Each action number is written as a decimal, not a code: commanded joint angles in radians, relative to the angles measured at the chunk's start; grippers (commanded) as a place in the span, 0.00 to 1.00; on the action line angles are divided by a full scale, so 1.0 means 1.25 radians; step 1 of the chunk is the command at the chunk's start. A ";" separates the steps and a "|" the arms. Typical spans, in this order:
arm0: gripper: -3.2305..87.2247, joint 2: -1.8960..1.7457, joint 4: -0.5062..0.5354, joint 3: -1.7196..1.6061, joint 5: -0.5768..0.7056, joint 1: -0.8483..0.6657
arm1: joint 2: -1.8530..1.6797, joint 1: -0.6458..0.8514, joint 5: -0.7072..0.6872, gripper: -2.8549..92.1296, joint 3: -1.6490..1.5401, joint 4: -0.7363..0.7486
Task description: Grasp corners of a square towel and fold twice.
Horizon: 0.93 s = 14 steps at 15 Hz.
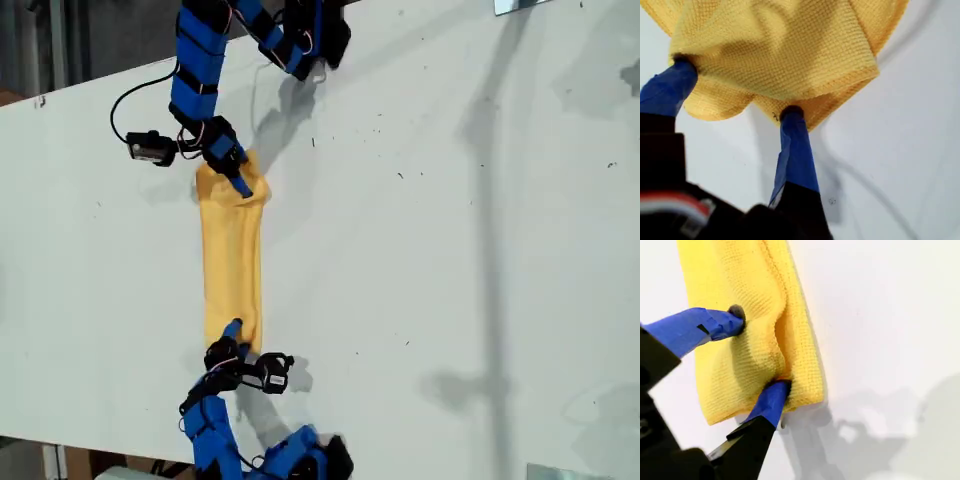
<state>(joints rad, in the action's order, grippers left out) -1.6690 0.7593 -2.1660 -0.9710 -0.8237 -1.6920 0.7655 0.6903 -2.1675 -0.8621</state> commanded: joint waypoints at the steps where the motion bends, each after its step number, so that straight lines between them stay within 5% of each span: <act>1: 0.28 -0.055 -0.016 -0.013 -0.012 0.022 | -0.031 -0.007 -0.001 0.42 0.034 -0.006; 4: 0.26 -0.058 -0.010 -0.013 -0.006 0.020 | -0.104 -0.018 -0.021 0.43 0.036 -0.058; 5: 0.25 -0.055 0.043 0.016 0.007 0.022 | -0.128 -0.027 -0.022 0.43 0.045 -0.091; 8: 0.25 -0.098 0.380 0.221 -0.044 0.072 | -0.126 -0.002 -0.027 0.43 0.091 -0.180; 10: 0.25 -0.061 0.509 0.315 -0.104 0.113 | -0.101 -0.011 -0.012 0.42 0.120 -0.234; 12: 0.25 -0.067 0.507 0.313 -0.158 0.142 | -0.050 -0.015 -0.005 0.42 0.136 -0.247; 14: 0.25 0.034 0.601 0.384 -0.151 0.115 | -0.017 -0.013 -0.007 0.43 0.144 -0.244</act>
<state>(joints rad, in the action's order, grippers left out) -1.6506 1.4327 -1.7533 -1.1443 -0.6581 -1.7104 0.7532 0.6734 -2.0509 -1.1658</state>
